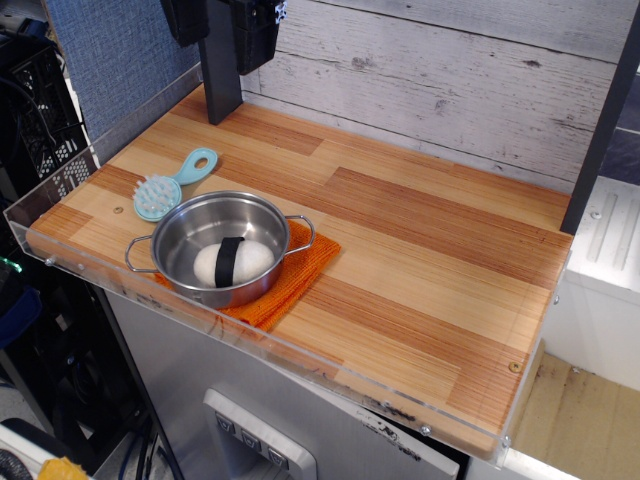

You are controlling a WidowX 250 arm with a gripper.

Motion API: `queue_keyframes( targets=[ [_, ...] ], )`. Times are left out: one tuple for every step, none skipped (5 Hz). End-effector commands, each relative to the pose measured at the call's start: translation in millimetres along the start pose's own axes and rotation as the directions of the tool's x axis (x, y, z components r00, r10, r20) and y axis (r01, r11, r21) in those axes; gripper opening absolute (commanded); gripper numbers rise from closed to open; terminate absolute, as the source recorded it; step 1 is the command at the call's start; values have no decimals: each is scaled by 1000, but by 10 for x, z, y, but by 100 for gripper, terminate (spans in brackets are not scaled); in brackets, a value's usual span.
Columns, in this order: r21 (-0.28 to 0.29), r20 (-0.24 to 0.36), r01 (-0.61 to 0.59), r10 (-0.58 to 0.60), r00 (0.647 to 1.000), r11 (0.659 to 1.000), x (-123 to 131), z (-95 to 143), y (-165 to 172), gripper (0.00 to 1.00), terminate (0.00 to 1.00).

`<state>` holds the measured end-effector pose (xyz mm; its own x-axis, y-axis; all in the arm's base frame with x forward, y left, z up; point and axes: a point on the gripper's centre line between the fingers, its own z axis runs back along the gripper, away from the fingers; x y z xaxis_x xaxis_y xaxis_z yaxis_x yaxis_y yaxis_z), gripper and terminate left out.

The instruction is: Pick up the egg and place it on the far right corner of the table

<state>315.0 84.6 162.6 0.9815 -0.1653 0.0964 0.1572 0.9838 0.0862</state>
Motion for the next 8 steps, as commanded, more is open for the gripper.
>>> queue_keyframes(
  targets=[
    [0, 0, 0, 0, 1000, 1000, 0, 0, 0, 100, 0],
    [-32, -27, 30, -31, 999, 999, -115, -125, -127, 100, 0],
    [-16, -60, 57, -58, 996, 998, -281, -269, -202, 100, 0],
    [4, -47, 132, -132, 990, 991, -443, -364, -277, 100, 0],
    [31, -50, 170, -168, 984, 985, -560, -529, -321, 100, 0],
    [38, -50, 179, -177, 983, 983, -497, -676, -345, 100, 0],
    [19, -64, 184, -182, 981, 983, -454, -832, -340, 100, 0],
    [7, -98, 204, -202, 974, 979, -443, -954, -358, 100, 0]
  ],
)
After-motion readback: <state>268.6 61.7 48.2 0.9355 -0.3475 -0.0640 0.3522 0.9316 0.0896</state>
